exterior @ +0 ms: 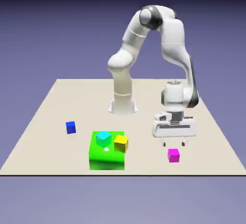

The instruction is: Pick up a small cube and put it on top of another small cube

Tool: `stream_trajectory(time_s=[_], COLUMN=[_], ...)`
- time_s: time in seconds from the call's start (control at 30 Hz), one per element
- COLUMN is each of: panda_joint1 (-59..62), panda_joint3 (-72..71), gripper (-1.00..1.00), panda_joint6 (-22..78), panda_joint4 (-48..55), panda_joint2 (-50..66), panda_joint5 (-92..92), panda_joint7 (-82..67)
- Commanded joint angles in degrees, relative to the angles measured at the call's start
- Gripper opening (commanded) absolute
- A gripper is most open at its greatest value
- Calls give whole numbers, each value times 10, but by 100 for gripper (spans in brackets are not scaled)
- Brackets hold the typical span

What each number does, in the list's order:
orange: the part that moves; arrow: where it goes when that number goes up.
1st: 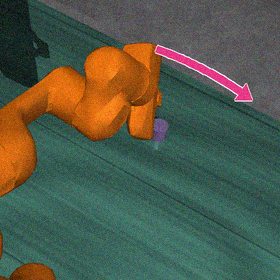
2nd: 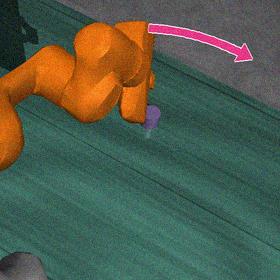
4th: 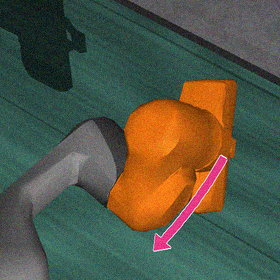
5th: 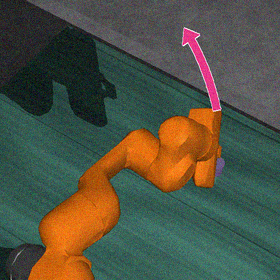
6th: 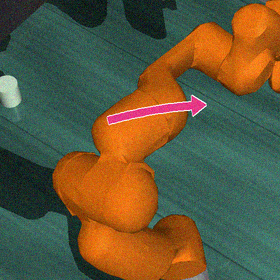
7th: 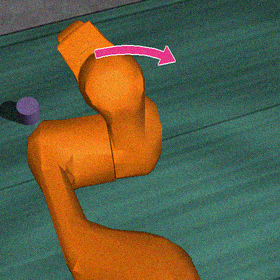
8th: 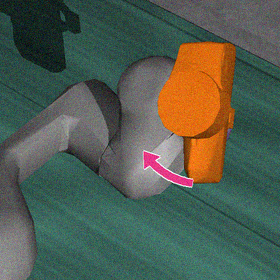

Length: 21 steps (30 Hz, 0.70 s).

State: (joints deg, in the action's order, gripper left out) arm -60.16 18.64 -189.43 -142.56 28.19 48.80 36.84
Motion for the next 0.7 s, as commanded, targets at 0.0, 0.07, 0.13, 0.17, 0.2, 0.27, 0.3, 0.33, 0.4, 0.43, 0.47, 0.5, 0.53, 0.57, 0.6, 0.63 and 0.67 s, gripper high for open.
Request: stream_trajectory(time_s=[0.0, 0.07, 0.13, 0.17, 0.2, 0.27, 0.3, 0.33, 0.4, 0.43, 0.47, 0.5, 0.53, 0.57, 0.6, 0.63, 0.67], panda_joint1=[21, 62, 104, 125, 145, 145, 124, 103, 62, 41, 20, 0, -21, -42, -63, -83, -104], panda_joint3=[-19, -57, -95, -114, -132, -132, -113, -94, -57, -38, -19, 0, 19, 38, 57, 76, 95], gripper=[0, 0, 0, 0, 0, -100, -100, -100, -100, -100, -100, -100, -100, -100, -100, -100, -100], panda_joint6=[-8, -24, -40, -49, -57, -57, -48, -40, -24, -16, -8, 0, 8, 16, 24, 32, 41], panda_joint4=[6, 17, 28, 34, 39, 39, 33, 28, 17, 11, 6, 0, -6, -11, -17, -22, -28], panda_joint2=[9, 26, 43, 52, 60, 60, 52, 43, 26, 17, 9, 0, -9, -17, -26, -35, -43], panda_joint5=[-4, -12, -21, -25, -29, -29, -25, -20, -12, -8, -4, 0, 4, 8, 12, 16, 20], panda_joint7=[0, 1, 1, 1, 1, 1, 1, 1, 1, 0, 0, 0, 0, 0, -1, -1, -1])
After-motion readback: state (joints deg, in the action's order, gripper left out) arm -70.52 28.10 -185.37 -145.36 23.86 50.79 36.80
